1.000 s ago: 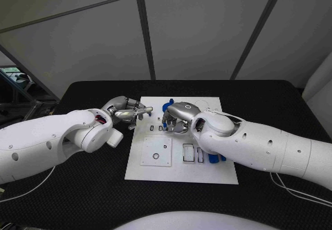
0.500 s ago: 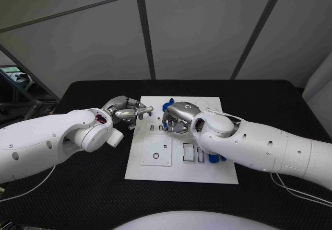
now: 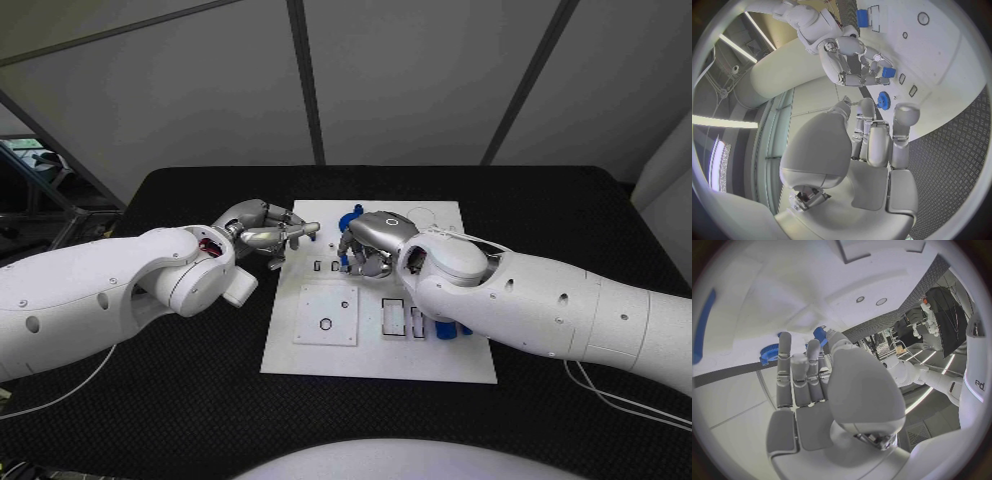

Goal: Assemble the parts on the task board

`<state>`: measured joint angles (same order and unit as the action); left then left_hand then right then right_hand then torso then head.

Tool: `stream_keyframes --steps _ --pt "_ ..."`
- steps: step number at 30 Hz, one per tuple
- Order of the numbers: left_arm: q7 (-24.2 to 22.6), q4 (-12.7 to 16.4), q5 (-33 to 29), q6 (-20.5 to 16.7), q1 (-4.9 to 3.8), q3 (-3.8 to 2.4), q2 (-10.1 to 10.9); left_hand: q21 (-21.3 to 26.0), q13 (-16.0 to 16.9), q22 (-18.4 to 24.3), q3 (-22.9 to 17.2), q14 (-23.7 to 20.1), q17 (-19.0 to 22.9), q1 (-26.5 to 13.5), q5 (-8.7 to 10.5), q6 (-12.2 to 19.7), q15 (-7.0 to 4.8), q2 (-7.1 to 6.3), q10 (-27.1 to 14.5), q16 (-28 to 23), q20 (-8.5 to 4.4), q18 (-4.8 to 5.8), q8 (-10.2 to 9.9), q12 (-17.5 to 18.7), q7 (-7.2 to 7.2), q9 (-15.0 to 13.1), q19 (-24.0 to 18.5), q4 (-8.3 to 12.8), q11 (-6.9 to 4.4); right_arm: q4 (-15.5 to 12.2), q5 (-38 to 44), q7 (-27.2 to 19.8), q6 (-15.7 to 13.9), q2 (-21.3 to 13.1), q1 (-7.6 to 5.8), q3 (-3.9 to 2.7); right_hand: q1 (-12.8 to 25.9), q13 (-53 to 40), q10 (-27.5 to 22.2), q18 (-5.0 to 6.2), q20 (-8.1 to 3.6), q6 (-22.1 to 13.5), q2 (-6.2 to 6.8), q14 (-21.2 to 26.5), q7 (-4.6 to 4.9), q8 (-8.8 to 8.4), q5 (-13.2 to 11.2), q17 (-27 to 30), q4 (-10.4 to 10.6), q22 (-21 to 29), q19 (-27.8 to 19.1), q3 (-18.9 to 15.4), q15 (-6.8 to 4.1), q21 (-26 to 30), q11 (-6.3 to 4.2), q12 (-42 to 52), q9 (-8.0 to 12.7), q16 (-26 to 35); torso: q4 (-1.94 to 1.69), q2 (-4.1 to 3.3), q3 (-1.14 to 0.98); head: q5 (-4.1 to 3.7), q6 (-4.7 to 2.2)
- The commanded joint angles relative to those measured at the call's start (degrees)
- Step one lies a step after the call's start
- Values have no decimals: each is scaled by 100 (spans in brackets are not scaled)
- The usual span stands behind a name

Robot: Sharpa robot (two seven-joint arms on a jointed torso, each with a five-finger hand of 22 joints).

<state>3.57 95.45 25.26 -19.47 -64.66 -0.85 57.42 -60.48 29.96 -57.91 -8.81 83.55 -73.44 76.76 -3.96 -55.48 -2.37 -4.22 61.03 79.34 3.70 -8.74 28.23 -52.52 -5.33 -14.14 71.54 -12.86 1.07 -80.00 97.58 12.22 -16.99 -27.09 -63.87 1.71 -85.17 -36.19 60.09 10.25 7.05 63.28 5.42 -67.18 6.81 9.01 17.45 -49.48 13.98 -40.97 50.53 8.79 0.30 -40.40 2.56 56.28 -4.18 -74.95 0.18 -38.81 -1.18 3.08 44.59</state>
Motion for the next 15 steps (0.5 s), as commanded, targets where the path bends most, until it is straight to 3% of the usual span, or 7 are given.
stream_keyframes --steps 1,10,15 --pt "-41 5 -21 79 -10 -5 -5 21 -7 -6 -29 -34 -3 16 -4 27 5 -41 -38 -28 16 111 -9 28 6 8 -38 -4 3 15 50 -12 -26 14 -7 -2 99 -589 218 -5 -2 32 -42 -206 -61 -23 -35 -472 1 -160 -75 26 -6 -150 -1 411 -13 -256 0 1 3 4 8" --pt "-25 4 -20 92 -10 -5 -10 21 -7 -6 -29 -34 -3 16 -4 27 5 -41 -38 -28 16 111 -9 28 6 8 -38 -4 3 60 50 -5 8 43 7 -1 143 -1892 763 9 -36 7 -53 -897 -66 -16 -56 -1653 -47 -603 -58 33 -43 -631 -24 1252 -15 -824 -2 -3 -1 23 20" --pt "-18 3 -20 99 -10 -5 -11 29 -8 -1 -40 -35 0 24 -4 29 6 -42 -40 -30 18 109 -7 28 5 9 -43 1 3 70 50 0 19 48 11 -1 170 -2199 899 -48 -59 -1 -63 -1085 -69 -17 -58 -1932 -56 -1023 243 31 -65 -1090 -32 1430 -14 -936 2 1 0 34 29"
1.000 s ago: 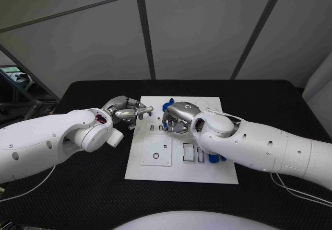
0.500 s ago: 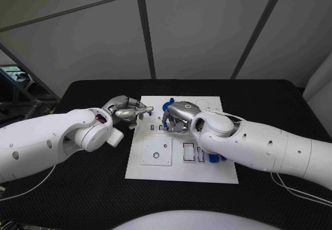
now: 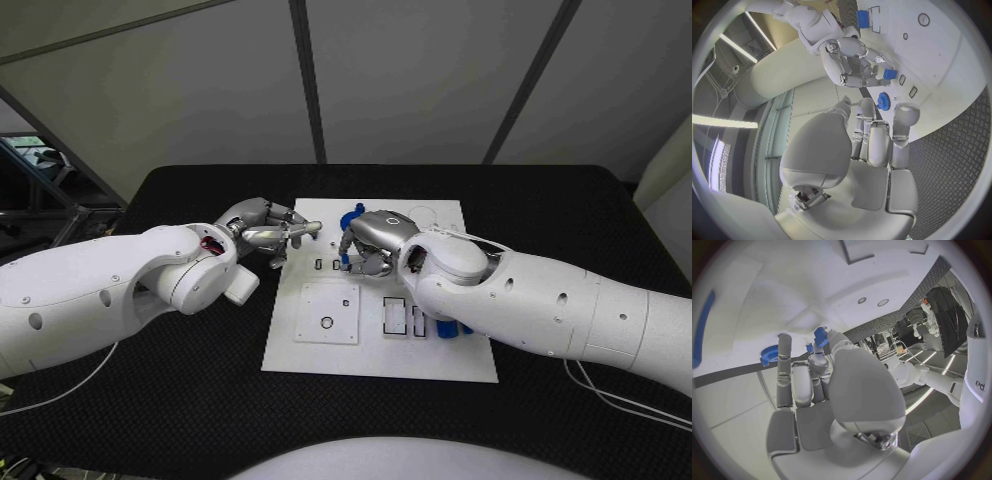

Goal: Assemble the parts on the task board

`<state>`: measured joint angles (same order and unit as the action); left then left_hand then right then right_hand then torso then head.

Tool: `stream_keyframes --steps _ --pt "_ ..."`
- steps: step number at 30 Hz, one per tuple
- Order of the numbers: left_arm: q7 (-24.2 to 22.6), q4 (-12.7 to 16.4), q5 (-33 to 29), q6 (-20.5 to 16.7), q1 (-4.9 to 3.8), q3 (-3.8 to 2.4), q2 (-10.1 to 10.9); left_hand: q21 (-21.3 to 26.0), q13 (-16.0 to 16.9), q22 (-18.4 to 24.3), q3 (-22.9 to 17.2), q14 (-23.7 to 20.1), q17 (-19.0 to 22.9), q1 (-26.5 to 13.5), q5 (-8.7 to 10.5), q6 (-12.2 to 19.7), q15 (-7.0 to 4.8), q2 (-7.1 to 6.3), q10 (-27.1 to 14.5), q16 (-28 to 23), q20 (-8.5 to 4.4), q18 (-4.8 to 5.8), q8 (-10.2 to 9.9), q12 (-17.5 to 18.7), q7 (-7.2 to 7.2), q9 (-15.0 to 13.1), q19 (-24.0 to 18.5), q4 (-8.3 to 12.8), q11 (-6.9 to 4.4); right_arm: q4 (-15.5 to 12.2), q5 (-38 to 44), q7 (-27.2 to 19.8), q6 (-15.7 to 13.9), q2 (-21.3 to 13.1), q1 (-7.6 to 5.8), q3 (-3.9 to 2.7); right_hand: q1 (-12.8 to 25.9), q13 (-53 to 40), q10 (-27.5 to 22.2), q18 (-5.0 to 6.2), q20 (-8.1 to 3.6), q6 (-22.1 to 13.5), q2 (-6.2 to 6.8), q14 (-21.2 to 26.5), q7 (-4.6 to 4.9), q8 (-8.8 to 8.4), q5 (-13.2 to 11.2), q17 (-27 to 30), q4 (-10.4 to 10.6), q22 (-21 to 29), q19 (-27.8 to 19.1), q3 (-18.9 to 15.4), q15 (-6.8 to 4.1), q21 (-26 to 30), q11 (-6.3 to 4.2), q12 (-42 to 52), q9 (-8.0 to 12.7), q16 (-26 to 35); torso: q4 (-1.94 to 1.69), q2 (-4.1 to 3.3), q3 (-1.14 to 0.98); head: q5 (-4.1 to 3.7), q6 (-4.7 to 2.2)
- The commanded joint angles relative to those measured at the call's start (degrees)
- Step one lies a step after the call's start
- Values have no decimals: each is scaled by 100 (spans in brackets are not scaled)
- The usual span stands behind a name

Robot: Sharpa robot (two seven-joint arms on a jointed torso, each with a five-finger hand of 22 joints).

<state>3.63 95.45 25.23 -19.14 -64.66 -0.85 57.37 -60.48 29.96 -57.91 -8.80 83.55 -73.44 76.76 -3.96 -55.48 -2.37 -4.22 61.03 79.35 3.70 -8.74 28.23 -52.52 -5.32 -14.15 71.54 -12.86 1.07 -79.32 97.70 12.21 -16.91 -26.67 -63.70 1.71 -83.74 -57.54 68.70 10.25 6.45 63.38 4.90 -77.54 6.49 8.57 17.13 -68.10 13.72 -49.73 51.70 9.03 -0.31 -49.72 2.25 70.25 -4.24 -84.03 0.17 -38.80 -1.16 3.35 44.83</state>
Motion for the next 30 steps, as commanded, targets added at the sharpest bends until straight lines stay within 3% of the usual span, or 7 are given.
stream_keyframes --steps 1,10,30 --pt "-22 3 -17 68 -10 -5 -6 30 -8 0 -41 -35 1 24 -4 30 6 -42 -41 -30 19 109 -7 28 5 10 -43 1 3 2 39 1 10 7 -6 -2 29 -79 40 -62 -2 -12 -11 -61 -38 27 -26 -87 -31 -222 187 6 -5 -236 -1 38 -8 -33 3 0 -2 7 5" --pt "-8 -1 -17 80 -10 -5 -9 30 -8 0 -41 -35 1 24 -4 30 6 -42 -41 -30 19 109 -7 28 5 10 -43 1 3 8 39 -6 30 13 -4 -2 61 -560 310 -250 -48 -14 -18 -541 -47 23 -31 -832 -56 -1181 999 -1 -44 -1250 -20 297 -7 -251 3 1 -2 9 9" --pt "3 14 -17 94 -11 -5 -10 29 -10 -5 -57 -30 -12 37 -5 34 7 -40 -45 -21 21 109 -6 30 5 11 -42 9 4 111 39 -9 157 75 4 0 77 -575 295 -242 -52 -28 -4 -549 -49 15 -53 -845 -62 -1178 949 -17 -44 -1249 -20 299 -4 -258 4 -1 -6 27 42"
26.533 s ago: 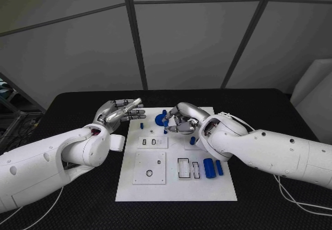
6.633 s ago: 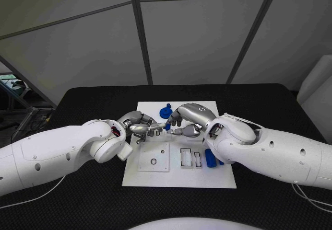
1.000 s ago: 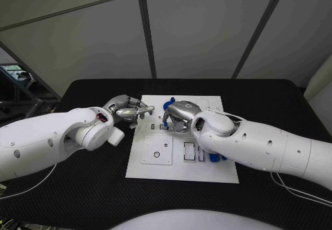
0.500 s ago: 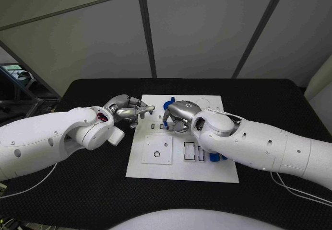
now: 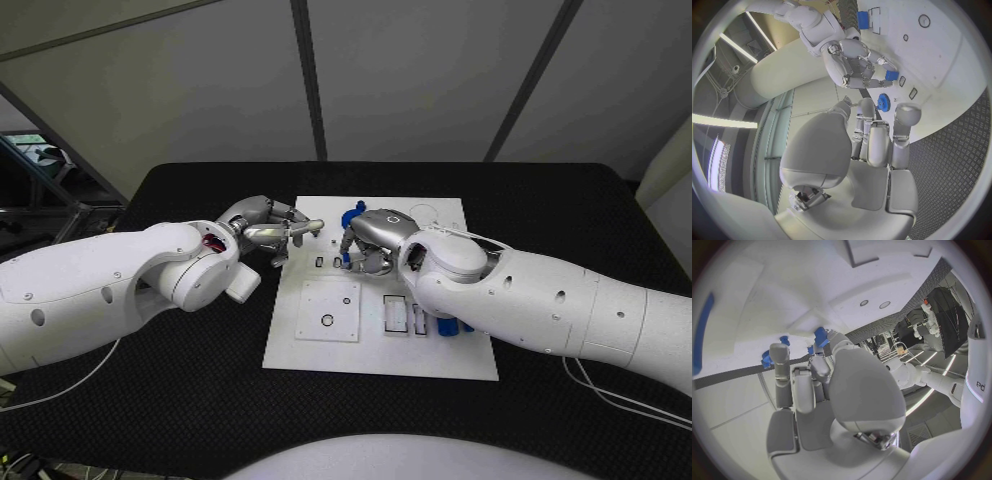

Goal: Assemble the parts on the task board

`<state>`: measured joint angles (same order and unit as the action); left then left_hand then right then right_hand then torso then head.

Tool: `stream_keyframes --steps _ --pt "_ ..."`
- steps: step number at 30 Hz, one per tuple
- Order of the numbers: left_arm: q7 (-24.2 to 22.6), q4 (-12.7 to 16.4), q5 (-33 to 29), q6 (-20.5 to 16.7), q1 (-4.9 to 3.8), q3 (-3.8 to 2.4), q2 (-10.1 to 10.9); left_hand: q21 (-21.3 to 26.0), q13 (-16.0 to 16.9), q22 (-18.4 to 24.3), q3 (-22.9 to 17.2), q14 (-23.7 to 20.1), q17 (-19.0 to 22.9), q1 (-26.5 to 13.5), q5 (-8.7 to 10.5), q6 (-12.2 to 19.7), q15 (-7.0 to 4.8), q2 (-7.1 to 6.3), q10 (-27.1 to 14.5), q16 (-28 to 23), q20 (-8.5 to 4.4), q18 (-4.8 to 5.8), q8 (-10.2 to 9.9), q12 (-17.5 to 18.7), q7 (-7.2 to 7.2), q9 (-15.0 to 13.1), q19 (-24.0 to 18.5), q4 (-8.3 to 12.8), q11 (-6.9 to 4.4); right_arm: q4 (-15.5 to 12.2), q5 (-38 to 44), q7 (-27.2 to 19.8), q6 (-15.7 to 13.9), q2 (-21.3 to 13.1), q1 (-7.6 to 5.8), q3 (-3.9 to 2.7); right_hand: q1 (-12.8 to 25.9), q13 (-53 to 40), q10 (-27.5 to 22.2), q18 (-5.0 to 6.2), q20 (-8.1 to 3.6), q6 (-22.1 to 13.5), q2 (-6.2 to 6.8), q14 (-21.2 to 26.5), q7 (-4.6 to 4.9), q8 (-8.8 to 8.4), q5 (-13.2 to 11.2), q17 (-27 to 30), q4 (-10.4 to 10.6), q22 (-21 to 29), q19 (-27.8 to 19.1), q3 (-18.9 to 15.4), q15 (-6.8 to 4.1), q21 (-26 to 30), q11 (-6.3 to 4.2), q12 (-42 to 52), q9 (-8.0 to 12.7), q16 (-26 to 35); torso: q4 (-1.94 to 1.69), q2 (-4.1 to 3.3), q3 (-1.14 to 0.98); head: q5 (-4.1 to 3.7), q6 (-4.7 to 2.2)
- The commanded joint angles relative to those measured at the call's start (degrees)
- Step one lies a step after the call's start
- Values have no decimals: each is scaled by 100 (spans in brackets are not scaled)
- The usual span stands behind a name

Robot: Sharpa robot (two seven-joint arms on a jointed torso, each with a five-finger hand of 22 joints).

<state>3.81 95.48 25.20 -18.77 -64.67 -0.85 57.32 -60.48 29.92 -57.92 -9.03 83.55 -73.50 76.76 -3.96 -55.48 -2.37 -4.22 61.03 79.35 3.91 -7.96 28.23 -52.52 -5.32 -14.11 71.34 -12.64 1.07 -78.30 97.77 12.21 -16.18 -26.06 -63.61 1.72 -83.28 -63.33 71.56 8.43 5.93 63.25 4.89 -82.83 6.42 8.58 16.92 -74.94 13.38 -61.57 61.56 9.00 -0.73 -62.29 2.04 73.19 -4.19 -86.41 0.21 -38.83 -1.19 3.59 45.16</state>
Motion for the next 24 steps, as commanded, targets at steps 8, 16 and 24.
stream_keyframes --steps 8,16,24 --pt "-16 11 -14 60 -10 -5 -8 29 -5 -5 -35 -30 -5 37 -5 34 7 -40 -45 -22 0 31 -6 30 5 7 -22 -14 4 47 32 -6 162 33 0 2 39 5 -3 -59 0 -23 1 -14 -38 9 -42 -152 -26 7 -54 -21 0 11 4 -2 -7 -18 1 0 -2 3 17" --pt "-15 6 -14 71 -10 -5 -12 29 -5 -5 -35 -30 -5 37 -5 34 7 -40 -45 -22 0 31 -6 30 5 7 -22 -14 4 62 32 3 200 40 6 6 50 23 -29 -53 2 -36 4 -1 -32 2 -53 -135 -23 20 -89 -28 4 26 9 -19 -4 -13 2 1 -1 7 28" --pt "-12 5 -14 73 -11 -5 -11 28 -6 -8 -44 -30 -5 37 -4 39 8 -43 -49 -21 2 31 -5 32 1 9 -21 -13 6 80 32 38 349 47 7 11 73 82 -100 -41 8 -69 22 35 -17 -15 -69 -84 -19 55 -168 -49 15 70 22 -71 2 4 -1 3 0 7 40"
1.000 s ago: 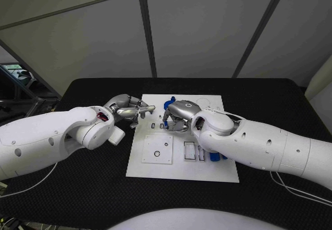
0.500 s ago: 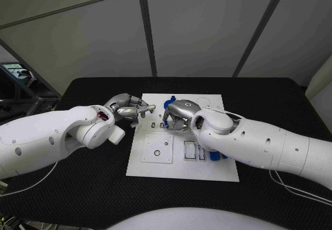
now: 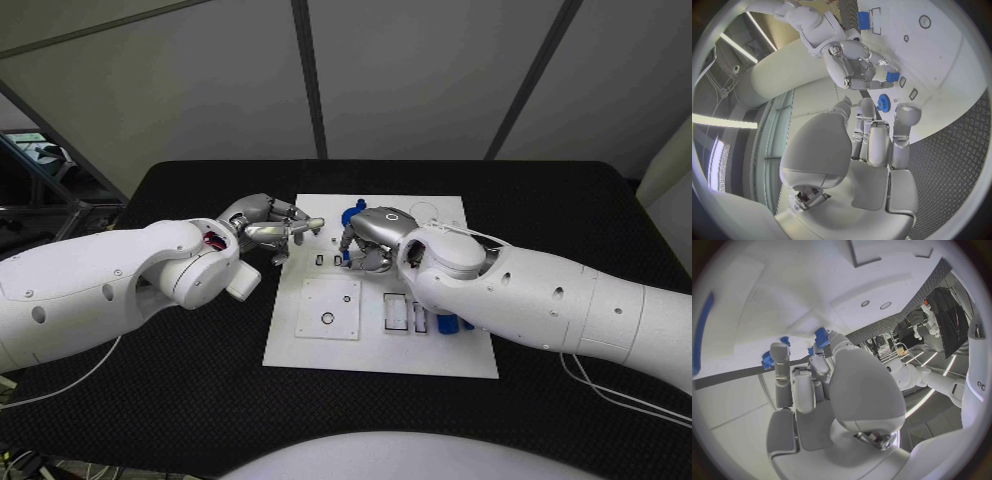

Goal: Assemble the parts on the task board

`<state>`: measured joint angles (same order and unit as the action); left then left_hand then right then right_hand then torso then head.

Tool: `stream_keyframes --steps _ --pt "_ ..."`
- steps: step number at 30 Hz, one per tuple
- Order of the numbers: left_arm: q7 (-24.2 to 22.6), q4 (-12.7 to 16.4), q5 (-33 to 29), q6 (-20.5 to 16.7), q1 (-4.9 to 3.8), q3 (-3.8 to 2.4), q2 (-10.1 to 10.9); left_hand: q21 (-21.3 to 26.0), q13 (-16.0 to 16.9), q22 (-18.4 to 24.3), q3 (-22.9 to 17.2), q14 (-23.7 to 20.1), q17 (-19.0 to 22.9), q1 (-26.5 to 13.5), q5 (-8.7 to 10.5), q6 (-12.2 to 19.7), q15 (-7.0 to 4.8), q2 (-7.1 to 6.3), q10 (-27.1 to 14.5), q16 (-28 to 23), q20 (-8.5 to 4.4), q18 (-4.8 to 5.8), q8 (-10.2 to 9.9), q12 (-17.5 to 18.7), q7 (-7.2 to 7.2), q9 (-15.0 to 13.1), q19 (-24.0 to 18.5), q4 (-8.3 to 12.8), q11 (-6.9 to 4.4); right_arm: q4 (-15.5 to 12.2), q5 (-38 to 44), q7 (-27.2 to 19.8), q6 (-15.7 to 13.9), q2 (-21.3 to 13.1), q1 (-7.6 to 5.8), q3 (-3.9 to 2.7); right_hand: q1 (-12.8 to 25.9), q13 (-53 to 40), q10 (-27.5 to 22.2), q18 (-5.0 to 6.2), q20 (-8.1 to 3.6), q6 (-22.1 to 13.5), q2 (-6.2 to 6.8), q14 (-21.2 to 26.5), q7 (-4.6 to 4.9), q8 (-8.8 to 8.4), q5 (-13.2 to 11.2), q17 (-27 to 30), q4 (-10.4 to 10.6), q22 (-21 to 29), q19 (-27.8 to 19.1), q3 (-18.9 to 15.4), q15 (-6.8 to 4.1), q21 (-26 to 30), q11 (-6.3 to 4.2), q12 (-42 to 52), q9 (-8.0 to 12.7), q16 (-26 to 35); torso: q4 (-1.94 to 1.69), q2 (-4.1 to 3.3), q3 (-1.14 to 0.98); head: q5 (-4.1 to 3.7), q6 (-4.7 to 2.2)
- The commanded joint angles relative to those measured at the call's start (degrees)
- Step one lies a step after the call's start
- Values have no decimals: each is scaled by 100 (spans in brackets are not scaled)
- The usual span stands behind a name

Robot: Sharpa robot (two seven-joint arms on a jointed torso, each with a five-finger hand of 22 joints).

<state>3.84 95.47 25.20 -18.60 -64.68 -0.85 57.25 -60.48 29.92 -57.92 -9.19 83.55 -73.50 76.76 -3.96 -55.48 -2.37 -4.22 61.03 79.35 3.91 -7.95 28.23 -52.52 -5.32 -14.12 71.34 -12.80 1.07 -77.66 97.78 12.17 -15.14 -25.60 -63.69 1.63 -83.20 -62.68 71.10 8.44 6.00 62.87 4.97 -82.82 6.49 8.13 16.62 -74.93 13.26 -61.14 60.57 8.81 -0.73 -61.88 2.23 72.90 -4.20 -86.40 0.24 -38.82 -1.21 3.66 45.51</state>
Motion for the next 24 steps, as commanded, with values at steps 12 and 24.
stream_keyframes --steps 12,24 --pt "-9 -9 -14 57 -10 -5 -6 28 -7 -8 -28 -30 -5 37 -4 39 8 -43 -49 -21 2 30 -5 32 1 10 -21 3 6 3 31 59 184 -2 15 26 157 80 -180 -24 43 -207 114 119 55 -64 -28 13 14 49 -239 -132 71 99 72 -123 30 40 1 1 -1 1 12" --pt "23 -20 -14 93 -10 -5 -6 18 -9 -24 -35 -25 -16 17 -1 46 11 -47 -53 -12 5 33 -4 33 -6 12 -13 -9 12 5 28 60 156 -7 15 28 179 159 -267 -7 64 -272 143 173 83 -97 2 89 18 96 -333 -172 95 159 98 -190 33 65 -1 2 0 -3 29"
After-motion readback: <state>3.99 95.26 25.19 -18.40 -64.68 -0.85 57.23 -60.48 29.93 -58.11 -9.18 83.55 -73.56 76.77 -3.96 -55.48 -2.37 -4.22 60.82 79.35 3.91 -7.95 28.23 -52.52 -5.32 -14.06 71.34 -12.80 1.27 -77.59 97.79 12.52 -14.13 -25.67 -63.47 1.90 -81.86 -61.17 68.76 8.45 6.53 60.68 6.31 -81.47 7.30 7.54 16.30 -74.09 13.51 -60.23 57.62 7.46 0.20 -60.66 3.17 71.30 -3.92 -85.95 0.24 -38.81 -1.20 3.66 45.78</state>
